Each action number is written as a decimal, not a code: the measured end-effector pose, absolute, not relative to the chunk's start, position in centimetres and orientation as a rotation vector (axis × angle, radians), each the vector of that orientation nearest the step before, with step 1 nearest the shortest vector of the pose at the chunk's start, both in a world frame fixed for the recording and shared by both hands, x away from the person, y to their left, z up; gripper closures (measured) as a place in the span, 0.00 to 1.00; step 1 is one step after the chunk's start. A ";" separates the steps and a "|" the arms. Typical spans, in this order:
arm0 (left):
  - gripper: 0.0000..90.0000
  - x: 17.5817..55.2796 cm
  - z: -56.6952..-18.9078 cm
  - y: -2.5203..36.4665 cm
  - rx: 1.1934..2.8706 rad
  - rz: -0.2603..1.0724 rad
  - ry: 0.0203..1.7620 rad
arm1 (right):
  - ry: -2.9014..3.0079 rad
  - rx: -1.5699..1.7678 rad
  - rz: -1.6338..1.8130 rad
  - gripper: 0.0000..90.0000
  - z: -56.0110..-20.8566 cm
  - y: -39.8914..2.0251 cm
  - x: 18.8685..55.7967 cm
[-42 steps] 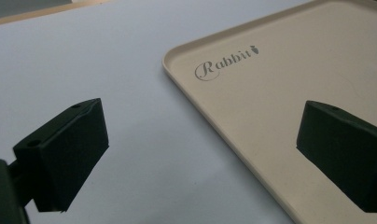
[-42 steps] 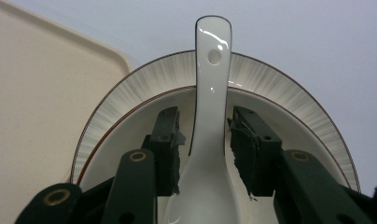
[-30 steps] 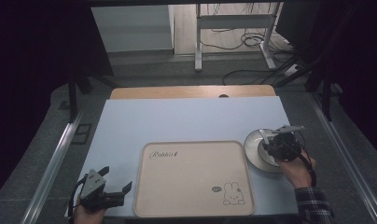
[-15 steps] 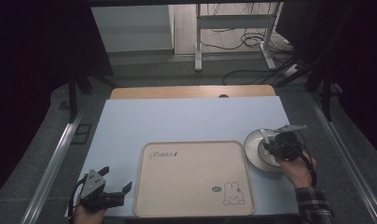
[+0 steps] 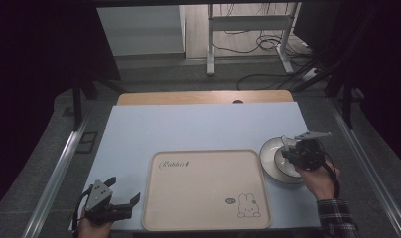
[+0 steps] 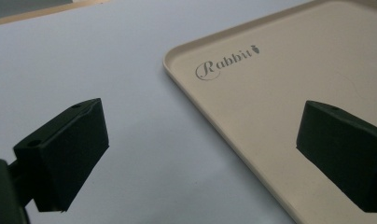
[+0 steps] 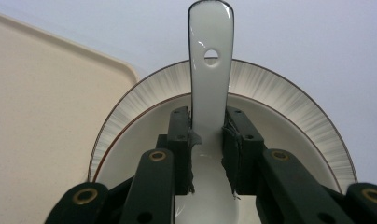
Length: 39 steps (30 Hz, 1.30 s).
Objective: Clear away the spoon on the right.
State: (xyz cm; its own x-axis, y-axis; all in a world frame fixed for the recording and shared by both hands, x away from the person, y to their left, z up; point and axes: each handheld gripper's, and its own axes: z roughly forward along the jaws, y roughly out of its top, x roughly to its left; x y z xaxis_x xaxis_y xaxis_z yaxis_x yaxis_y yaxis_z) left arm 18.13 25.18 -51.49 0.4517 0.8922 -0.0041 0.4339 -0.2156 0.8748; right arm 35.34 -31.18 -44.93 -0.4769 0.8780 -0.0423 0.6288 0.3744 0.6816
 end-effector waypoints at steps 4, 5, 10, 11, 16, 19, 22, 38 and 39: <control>0.02 18.1 -51.5 25.2 1.827 0.659 1.126 | 2.234 1.303 0.855 0.82 -44.5 -31.2 35.2; 0.02 18.1 -51.5 25.2 1.826 0.659 1.126 | 2.232 1.301 0.857 0.82 -44.3 -31.2 35.2; 0.02 18.1 -51.5 25.2 1.821 0.663 1.128 | 2.225 1.292 0.871 0.82 -43.6 -31.4 35.0; 0.02 18.1 -51.5 25.2 1.819 0.663 1.129 | 2.222 1.289 0.877 0.82 -43.4 -31.4 34.9; 0.02 18.1 -51.4 25.3 1.815 0.663 1.131 | 2.215 1.281 0.890 0.82 -42.6 -31.5 34.6; 0.02 18.1 -51.4 25.3 1.809 0.665 1.132 | 2.214 1.275 0.899 0.82 -42.2 -31.5 34.5; 0.02 18.1 -51.4 25.4 1.801 0.672 1.136 | 2.213 1.269 0.907 0.82 -41.7 -31.3 34.3; 0.02 18.1 -51.5 25.5 1.801 0.670 1.145 | 2.211 1.246 0.997 0.82 -39.3 -31.0 32.9; 0.02 18.1 -51.4 25.5 1.802 0.671 1.145 | 2.212 1.245 1.002 0.82 -39.2 -30.9 32.8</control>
State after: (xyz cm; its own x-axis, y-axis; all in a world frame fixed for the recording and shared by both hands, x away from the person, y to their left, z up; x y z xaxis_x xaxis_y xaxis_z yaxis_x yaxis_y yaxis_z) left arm 18.10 25.51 -51.44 0.4308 0.9024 -0.0109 0.4311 -0.1952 0.8809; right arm 32.81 -30.93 -39.17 -0.5173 0.8558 -0.0036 0.5616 0.3426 0.7532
